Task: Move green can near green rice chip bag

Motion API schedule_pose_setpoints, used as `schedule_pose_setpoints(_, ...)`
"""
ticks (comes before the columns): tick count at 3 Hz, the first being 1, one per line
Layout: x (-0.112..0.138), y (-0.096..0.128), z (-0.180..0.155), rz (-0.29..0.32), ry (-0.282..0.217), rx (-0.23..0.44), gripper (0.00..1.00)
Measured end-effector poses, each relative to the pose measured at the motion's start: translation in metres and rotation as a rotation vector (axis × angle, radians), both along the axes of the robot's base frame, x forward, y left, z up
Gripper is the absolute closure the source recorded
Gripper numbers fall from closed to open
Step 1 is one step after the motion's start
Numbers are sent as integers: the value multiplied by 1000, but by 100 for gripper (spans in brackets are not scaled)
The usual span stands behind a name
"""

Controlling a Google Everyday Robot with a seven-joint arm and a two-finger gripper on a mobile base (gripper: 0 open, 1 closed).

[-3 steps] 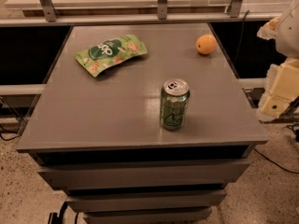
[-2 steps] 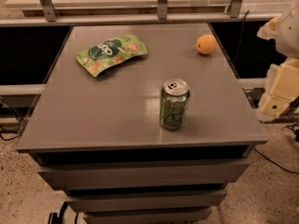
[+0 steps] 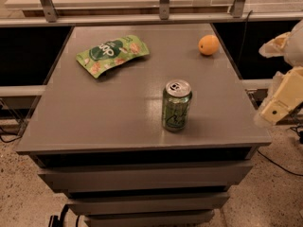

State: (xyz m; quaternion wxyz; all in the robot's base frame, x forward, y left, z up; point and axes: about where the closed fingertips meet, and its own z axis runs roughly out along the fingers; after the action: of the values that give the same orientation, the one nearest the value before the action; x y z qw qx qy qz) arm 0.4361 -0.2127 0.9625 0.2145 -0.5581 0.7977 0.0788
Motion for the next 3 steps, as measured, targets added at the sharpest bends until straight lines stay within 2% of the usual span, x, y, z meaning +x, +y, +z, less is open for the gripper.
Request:
schedule_pose_setpoints(1,-2,23,-11,8,27,202,0)
schedule_pose_setpoints(2,-7,54,-12,26,-3,400,0)
schedule_pose_setpoints(3,-10,92,0,62,-37,565,0)
